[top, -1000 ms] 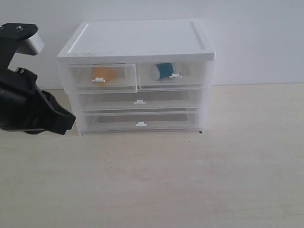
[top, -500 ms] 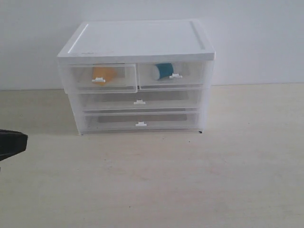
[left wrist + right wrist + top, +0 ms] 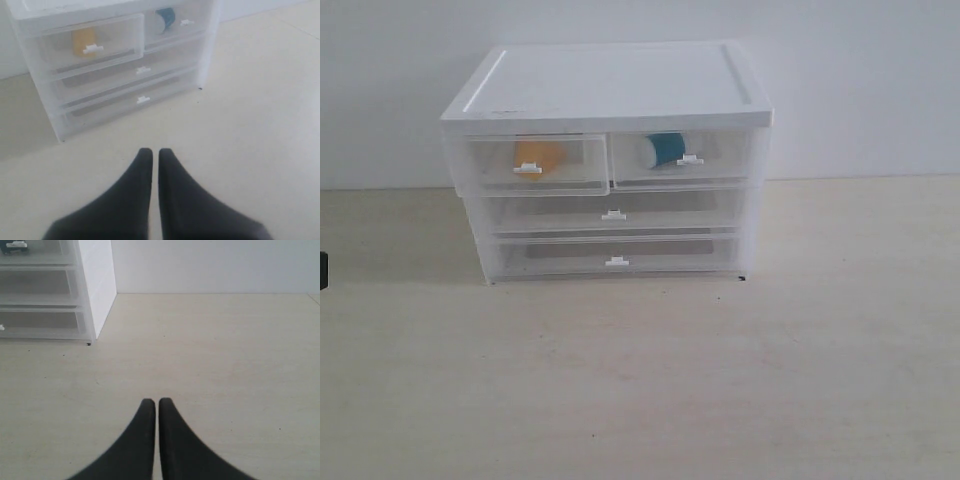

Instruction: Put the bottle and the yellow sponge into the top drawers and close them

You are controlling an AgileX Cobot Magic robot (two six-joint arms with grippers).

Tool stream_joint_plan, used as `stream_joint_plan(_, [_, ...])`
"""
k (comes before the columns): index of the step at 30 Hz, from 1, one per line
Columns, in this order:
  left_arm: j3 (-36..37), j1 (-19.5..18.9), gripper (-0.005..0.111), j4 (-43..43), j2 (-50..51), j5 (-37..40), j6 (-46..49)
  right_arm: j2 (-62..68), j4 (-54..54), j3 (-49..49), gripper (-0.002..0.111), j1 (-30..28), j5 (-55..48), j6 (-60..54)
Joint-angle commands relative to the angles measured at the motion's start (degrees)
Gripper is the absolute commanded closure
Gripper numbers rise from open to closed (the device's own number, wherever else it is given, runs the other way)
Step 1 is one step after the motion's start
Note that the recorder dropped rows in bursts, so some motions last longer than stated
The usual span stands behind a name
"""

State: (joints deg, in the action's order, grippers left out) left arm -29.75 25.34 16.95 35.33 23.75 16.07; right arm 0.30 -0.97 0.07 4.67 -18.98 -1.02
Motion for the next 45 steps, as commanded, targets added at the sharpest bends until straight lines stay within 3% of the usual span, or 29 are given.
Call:
stream_joint_plan(1, [3.7, -0.1, 0.103, -0.7, -0.3, -8.0, 0.7, -0.3, 0.3, -0.1, 0.108, -0.2, 0.6, -0.1])
stream_joint_plan(6, [10.7, -0.1, 0.103, -13.2, -4.3, -16.9, -7.9, -0.3, 0.3, -0.1, 0.108, -0.2, 0.6, -0.1])
stream_joint_plan(10, [15.8, -0.1, 0.103, -22.3, -10.4, -18.2, -14.2, -0.3, 0.3, -0.1, 0.108, -0.2, 0.6, -0.1])
stream_joint_plan(16, [21.2, -1.2, 0.103, -23.2, -21.0, -16.4, -13.7, -0.3, 0.3, -0.1, 0.108, -0.2, 0.6, -0.1])
stream_joint_plan(24, [23.2, -10.0, 0.103, -22.5, -32.4, -8.6, -14.0, -0.3, 0.3, -0.1, 0.108, -0.2, 0.6, -0.1])
stream_joint_plan(31, [23.6, -15.1, 0.103, -22.4, -35.2, -6.7, -14.0, -0.3, 0.3, -0.1, 0.108, -0.2, 0.6, -0.1])
stream_joint_plan(39, [29.7, -19.4, 0.103, -20.3, -35.3, -11.0, -14.0, -0.3, 0.3, -0.1, 0.108, -0.2, 0.6, -0.1])
stream_joint_plan(45, [29.8, -21.7, 0.103, -20.4, -35.3, -10.1, -14.0, -0.3, 0.3, -0.1, 0.108, -0.2, 0.6, -0.1])
